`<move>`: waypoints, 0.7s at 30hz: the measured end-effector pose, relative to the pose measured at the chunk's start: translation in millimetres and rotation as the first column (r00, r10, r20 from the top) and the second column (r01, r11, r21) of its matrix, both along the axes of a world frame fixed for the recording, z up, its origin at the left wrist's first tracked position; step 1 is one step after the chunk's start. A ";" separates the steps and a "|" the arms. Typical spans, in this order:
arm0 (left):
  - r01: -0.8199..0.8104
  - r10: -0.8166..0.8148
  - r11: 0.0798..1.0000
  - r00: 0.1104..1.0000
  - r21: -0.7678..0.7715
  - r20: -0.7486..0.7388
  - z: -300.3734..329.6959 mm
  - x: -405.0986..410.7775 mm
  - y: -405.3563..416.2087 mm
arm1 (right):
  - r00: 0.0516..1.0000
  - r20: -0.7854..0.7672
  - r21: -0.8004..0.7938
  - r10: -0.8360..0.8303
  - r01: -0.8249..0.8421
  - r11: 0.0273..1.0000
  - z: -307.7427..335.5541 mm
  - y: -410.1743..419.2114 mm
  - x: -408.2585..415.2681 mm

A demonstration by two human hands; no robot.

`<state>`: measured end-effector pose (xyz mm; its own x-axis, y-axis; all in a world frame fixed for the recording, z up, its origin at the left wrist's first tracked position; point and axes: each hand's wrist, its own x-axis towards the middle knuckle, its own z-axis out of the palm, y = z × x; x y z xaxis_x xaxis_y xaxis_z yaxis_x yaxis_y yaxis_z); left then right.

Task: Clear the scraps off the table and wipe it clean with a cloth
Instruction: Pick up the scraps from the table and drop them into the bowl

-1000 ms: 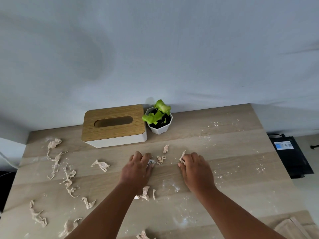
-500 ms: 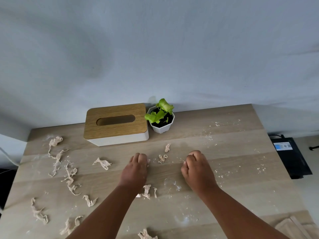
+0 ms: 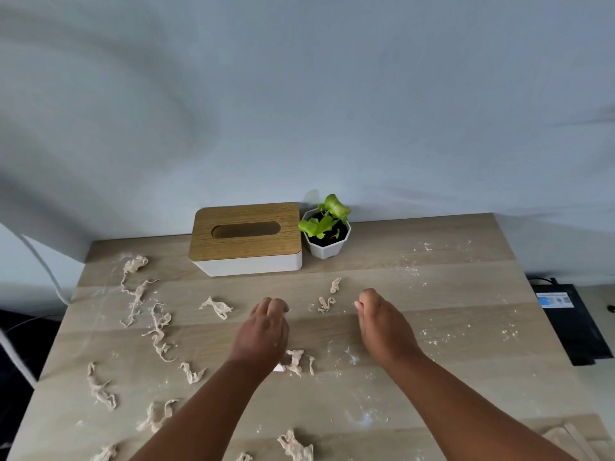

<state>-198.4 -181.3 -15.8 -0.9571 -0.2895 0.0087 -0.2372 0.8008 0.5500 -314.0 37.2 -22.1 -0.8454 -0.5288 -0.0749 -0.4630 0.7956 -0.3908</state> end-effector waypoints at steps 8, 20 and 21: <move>-0.027 0.026 1.000 0.999 0.010 0.039 2.1 29.8 -13.0 | 0.995 0.071 0.060 0.064 -0.069 0.996 -7.9 -15.3 -1.7; -0.113 0.117 0.992 0.990 -0.053 0.073 -14.6 67.1 -3.2 | 0.985 -0.160 0.089 0.058 -0.044 0.995 -26.6 -35.3 -18.6; -0.112 0.119 0.990 0.990 -0.088 0.081 -17.9 69.2 2.3 | 0.983 -0.173 0.096 0.057 -0.041 0.995 -27.7 -37.1 -19.8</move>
<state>-129.2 -179.1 -33.7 -0.9155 -0.3999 -0.0435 -0.3744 0.8074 0.4560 -333.8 0.1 -49.8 -0.8228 -0.5678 0.0222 -0.5573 0.7987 -0.2271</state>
